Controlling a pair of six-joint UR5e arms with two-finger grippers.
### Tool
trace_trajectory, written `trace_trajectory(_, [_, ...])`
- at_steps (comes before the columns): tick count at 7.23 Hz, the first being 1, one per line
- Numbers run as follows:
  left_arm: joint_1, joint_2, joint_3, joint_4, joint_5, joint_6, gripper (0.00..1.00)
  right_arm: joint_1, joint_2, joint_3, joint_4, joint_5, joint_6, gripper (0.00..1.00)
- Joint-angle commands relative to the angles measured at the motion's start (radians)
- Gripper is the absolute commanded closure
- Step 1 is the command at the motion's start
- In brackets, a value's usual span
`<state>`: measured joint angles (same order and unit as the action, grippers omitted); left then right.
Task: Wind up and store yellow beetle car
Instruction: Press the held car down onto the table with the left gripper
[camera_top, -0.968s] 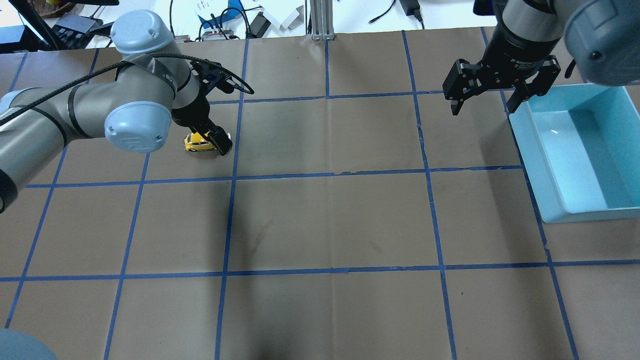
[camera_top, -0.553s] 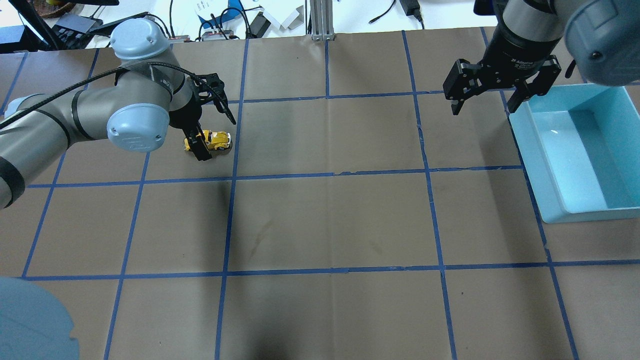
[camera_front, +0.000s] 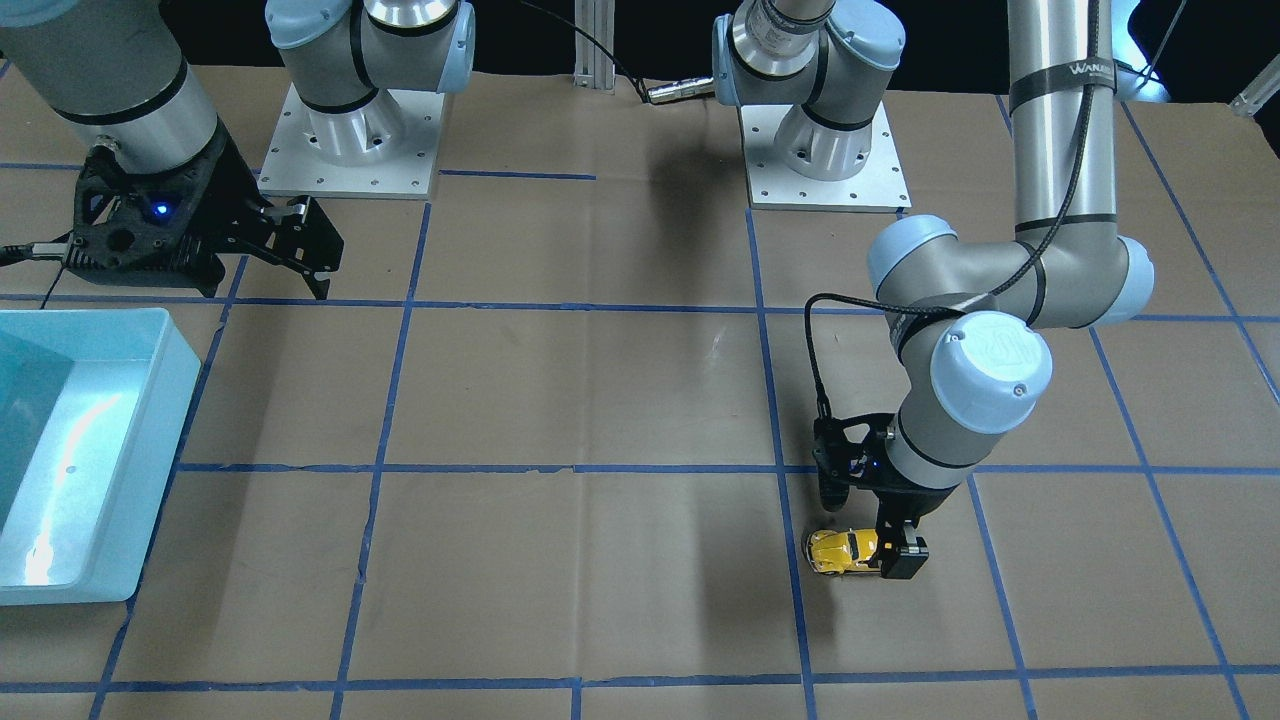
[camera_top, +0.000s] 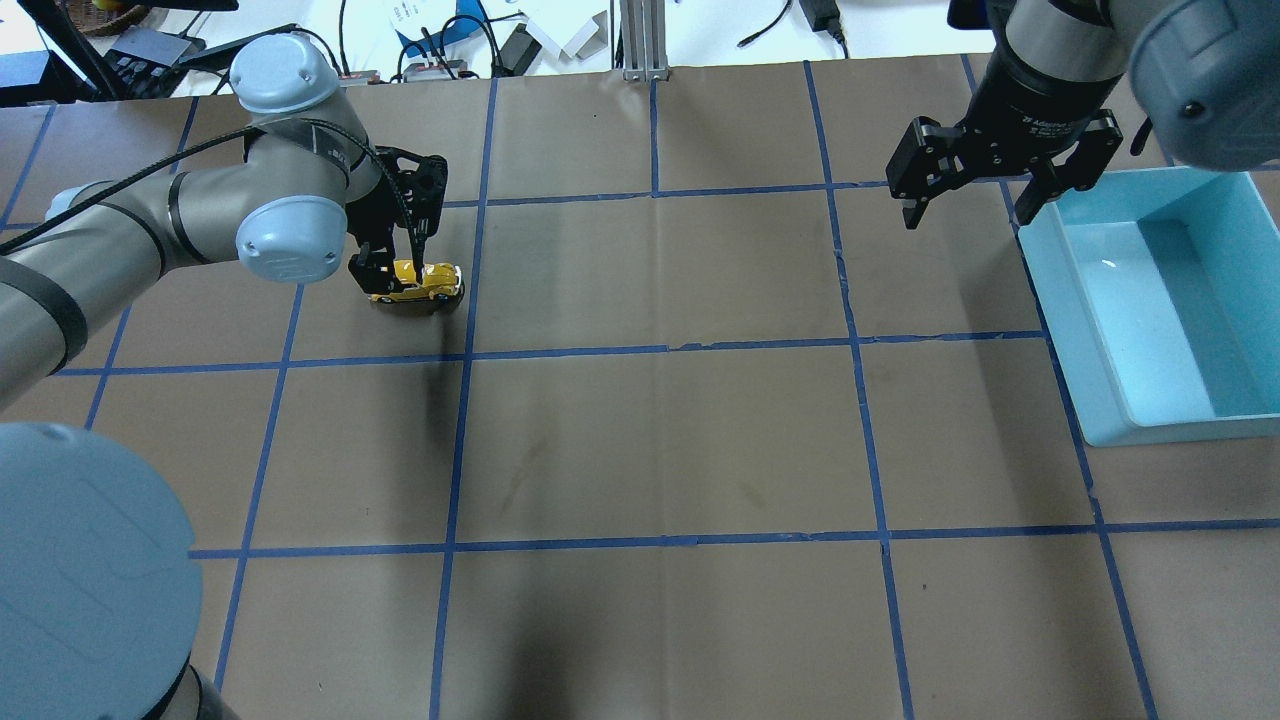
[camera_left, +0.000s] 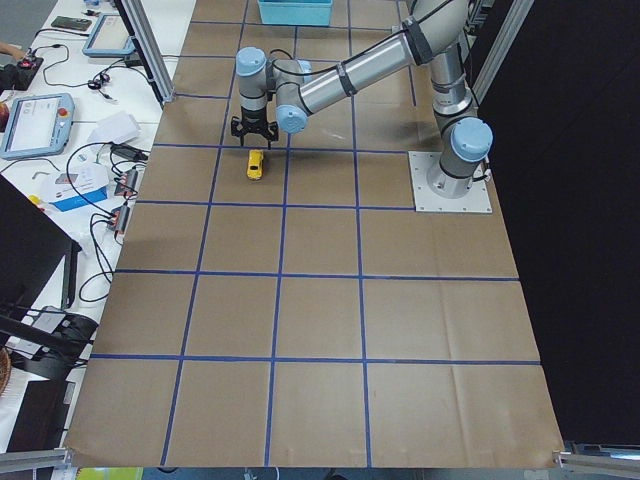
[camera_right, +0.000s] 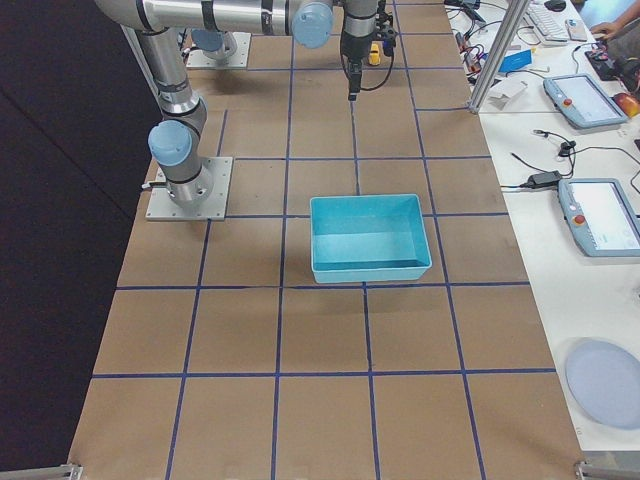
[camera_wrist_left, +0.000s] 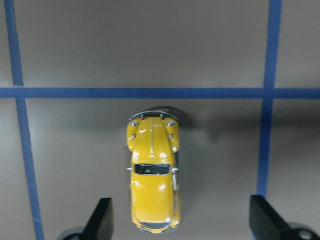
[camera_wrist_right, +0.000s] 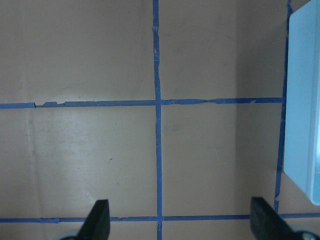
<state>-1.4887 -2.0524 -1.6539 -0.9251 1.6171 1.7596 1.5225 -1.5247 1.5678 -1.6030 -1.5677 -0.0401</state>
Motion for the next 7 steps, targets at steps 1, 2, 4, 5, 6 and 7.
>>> trace_trajectory(1, [0.001, -0.043, 0.028, -0.003, -0.002, 0.048, 0.05, -0.001, 0.0, 0.0, 0.0, 0.0, 0.0, 0.0])
trace_trajectory(2, [-0.005, -0.042, 0.01, 0.003, 0.01, -0.031, 0.05, 0.001, 0.0, 0.0, 0.0, 0.0, -0.001, 0.0])
trace_trajectory(4, [0.001, -0.057, 0.031, 0.002, 0.006, -0.078, 0.06, -0.001, 0.0, 0.0, 0.0, 0.0, -0.006, 0.0])
trace_trajectory(5, [0.002, -0.061, 0.025, 0.002, 0.007, -0.11, 0.06, -0.001, 0.0, 0.0, 0.0, 0.0, -0.003, 0.0])
trace_trajectory(6, [0.001, -0.066, 0.019, 0.003, 0.007, -0.112, 0.06, -0.001, 0.0, 0.0, 0.0, 0.0, -0.003, 0.0])
trace_trajectory(7, [0.001, -0.071, 0.01, 0.005, 0.006, -0.112, 0.07, -0.001, 0.0, 0.0, 0.0, 0.0, -0.007, 0.0])
